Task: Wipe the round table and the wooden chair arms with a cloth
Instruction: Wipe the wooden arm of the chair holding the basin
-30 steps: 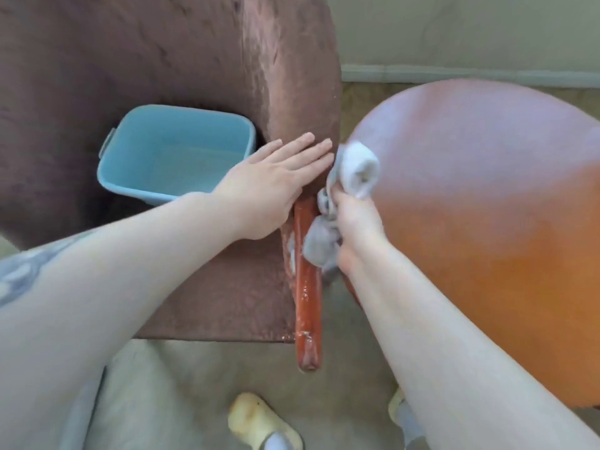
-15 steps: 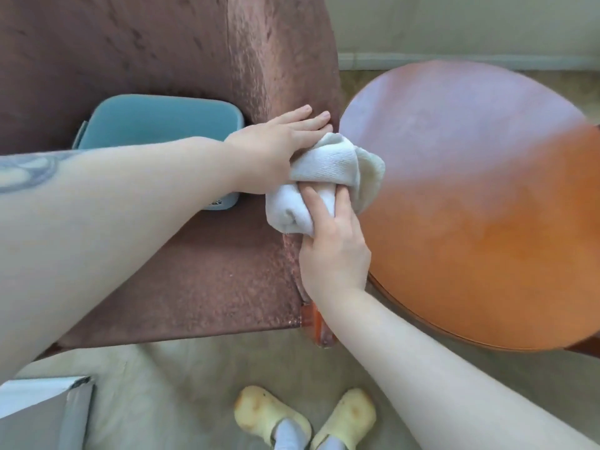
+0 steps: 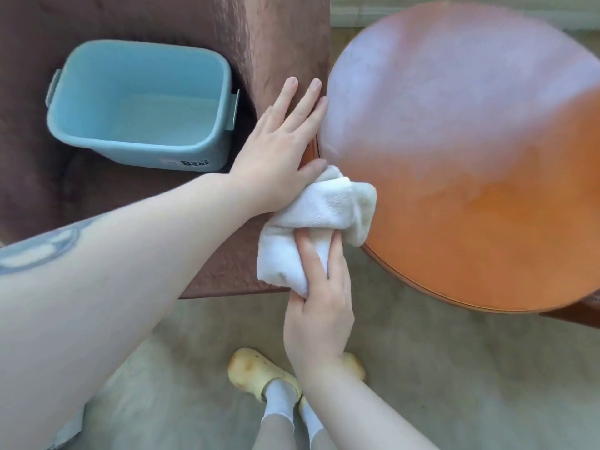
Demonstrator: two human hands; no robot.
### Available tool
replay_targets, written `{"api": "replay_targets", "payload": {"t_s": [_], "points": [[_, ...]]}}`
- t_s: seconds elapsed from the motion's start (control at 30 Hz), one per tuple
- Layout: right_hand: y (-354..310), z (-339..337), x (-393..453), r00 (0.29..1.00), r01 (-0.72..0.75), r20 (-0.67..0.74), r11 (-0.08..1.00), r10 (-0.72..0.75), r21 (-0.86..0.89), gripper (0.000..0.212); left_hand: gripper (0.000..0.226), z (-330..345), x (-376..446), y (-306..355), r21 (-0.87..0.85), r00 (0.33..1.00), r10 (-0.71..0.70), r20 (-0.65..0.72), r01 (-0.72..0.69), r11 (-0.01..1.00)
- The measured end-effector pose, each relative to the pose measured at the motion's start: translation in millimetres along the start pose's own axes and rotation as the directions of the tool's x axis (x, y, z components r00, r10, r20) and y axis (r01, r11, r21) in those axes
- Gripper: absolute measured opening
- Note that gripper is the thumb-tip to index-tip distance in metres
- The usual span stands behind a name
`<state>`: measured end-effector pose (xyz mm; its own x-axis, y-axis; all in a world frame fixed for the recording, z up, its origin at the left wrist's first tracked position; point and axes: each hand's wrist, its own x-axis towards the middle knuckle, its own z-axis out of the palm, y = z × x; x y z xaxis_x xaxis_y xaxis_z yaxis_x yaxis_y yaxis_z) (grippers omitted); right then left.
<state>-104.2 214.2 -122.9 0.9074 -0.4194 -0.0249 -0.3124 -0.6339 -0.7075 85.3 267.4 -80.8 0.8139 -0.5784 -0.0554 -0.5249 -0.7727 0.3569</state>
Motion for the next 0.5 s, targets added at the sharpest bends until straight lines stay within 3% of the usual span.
{"api": "replay_targets", "payload": {"t_s": [0.07,0.1,0.13,0.17,0.2,0.23,0.27,0.3,0.33,0.4,0.5], "points": [[21,5,-30,0.996,-0.080,-0.031,0.979,0.087,0.189,0.074,0.080,11,-15,-1,0.055,0.999,0.034,0.030,-0.036,0.998],[30,5,-45,0.968,-0.219,-0.034,0.906,0.247,0.362,0.067,0.081,18,-22,0,0.070,0.998,0.044,0.043,-0.047,0.996],[33,7,-50,0.873,-0.417,0.008,0.738,0.488,0.531,0.055,0.080,23,-27,2,0.072,0.998,0.045,0.048,-0.048,0.996],[34,13,-44,0.691,-0.589,0.109,0.469,0.715,0.659,0.039,0.078,28,-28,3,0.062,0.998,0.042,0.052,-0.045,0.997],[40,23,-32,0.464,-0.677,0.253,0.156,0.849,0.719,0.023,0.076,30,-27,3,0.047,0.997,0.041,0.060,-0.044,0.998],[44,34,-15,0.279,-0.673,0.441,-0.154,0.853,0.724,0.014,0.074,30,-25,1,0.035,0.997,0.044,0.070,-0.046,0.998],[45,39,5,0.166,-0.610,0.599,-0.396,0.783,0.686,0.019,0.073,29,-23,0,0.033,0.996,0.048,0.076,-0.051,0.998],[49,45,20,0.123,-0.540,0.688,-0.533,0.715,0.651,0.023,0.073,28,-21,-1,0.038,0.995,0.053,0.080,-0.056,0.998],[52,48,29,0.114,-0.492,0.729,-0.599,0.675,0.632,0.021,0.074,28,-21,-2,0.045,0.995,0.055,0.085,-0.059,0.997],[53,48,31,0.098,-0.481,0.767,-0.645,0.634,0.595,0.011,0.074,30,-22,-1,0.056,0.994,0.046,0.095,-0.051,0.997],[47,30,11,0.151,-0.394,0.855,-0.763,0.497,0.513,0.018,0.074,27,-21,1,0.052,0.995,0.028,0.101,-0.033,0.998]]}}
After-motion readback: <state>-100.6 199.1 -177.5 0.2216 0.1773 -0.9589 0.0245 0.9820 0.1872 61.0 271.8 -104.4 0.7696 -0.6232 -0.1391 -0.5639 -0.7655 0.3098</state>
